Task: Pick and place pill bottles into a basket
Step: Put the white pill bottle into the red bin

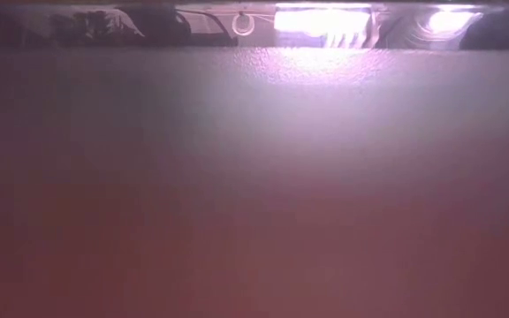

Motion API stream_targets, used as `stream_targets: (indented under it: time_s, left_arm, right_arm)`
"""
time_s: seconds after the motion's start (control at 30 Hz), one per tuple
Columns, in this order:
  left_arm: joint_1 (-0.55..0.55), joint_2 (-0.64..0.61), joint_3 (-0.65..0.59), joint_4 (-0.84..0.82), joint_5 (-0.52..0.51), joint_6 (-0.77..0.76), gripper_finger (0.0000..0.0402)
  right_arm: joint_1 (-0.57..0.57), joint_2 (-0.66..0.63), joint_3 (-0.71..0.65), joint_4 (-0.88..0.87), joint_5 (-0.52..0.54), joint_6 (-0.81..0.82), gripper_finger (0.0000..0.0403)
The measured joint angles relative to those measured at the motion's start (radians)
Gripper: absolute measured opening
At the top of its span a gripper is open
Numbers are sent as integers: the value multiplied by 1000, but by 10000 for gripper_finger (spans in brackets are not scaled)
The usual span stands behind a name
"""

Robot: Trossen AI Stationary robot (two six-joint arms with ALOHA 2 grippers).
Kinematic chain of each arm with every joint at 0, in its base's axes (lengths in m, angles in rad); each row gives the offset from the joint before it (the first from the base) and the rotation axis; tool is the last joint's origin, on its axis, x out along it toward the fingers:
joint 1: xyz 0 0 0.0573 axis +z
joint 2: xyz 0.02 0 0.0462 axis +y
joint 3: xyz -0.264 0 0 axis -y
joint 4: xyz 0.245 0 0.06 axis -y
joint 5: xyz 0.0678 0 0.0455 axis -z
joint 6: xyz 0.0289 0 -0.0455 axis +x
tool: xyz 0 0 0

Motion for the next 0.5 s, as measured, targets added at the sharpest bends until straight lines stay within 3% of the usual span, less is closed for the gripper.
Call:
stream_targets:
  time_s: [0.5]
  left_arm:
    - [0, 0, 0, -13, 24, -1, 277]
  right_arm:
    - [0, 0, 0, -1, 0, 0, 264]
